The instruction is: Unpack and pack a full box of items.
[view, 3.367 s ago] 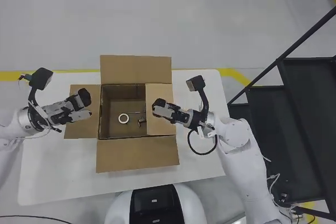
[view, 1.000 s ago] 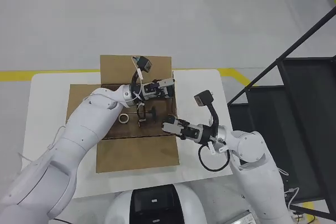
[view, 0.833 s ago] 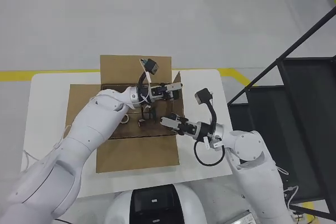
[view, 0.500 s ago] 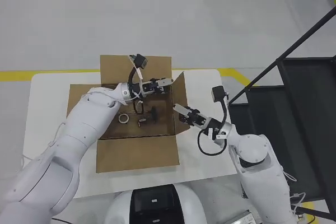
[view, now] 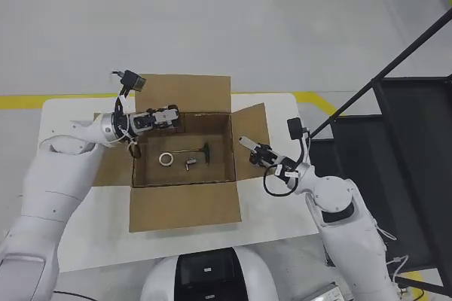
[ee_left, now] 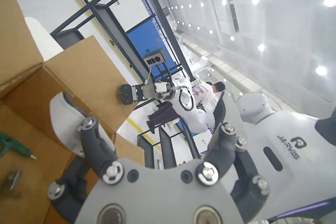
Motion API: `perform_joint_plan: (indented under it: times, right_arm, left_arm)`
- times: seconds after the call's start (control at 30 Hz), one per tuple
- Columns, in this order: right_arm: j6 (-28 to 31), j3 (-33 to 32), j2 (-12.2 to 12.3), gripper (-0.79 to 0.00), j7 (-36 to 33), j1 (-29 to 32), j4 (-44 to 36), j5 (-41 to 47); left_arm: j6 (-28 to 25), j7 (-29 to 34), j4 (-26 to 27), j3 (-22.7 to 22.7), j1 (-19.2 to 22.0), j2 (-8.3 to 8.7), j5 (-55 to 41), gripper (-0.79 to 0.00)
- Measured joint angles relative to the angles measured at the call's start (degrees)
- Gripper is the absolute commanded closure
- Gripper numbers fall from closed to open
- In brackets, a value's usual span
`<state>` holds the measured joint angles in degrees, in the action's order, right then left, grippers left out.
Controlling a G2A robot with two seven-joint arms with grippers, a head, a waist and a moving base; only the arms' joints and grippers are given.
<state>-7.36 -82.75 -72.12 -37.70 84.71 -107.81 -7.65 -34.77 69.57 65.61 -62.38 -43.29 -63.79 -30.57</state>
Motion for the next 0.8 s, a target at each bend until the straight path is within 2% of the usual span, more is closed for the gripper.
perform_joint_plan:
  times: [0.17, 0.27, 0.37, 0.57, 0.8]
  right_arm:
    - [-0.84, 0.91, 0.2, -0.785, -0.51, -1.94, 4.63, -1.58]
    - [-0.88, 1.58, 0.25, -0.785, -0.59, -3.15, 6.93, -1.82]
    - [-0.45, 2.28, 0.25, -0.785, -0.4, -4.34, 8.97, -1.67]
    - [-2.01, 4.31, 0.27, -0.785, -1.46, -6.84, 11.76, -2.43]
    - [-4.06, 5.95, 0.48, -0.785, -2.27, -8.0, 10.47, -4.93]
  left_arm:
    - [2.49, 2.46, 11.08, -12.98, -12.21, 5.04, -2.06, -0.785]
    - [2.38, 2.35, 13.76, -19.59, -18.0, 6.86, -4.11, -0.785]
    - [2.15, 2.12, 14.58, -24.22, -21.97, 7.92, -6.85, -0.785]
    - [0.91, 0.87, 12.11, -30.25, -26.42, 8.99, -12.82, -0.785]
    - [-0.38, -0.42, 8.23, -34.36, -28.01, 9.49, -16.45, -0.785]
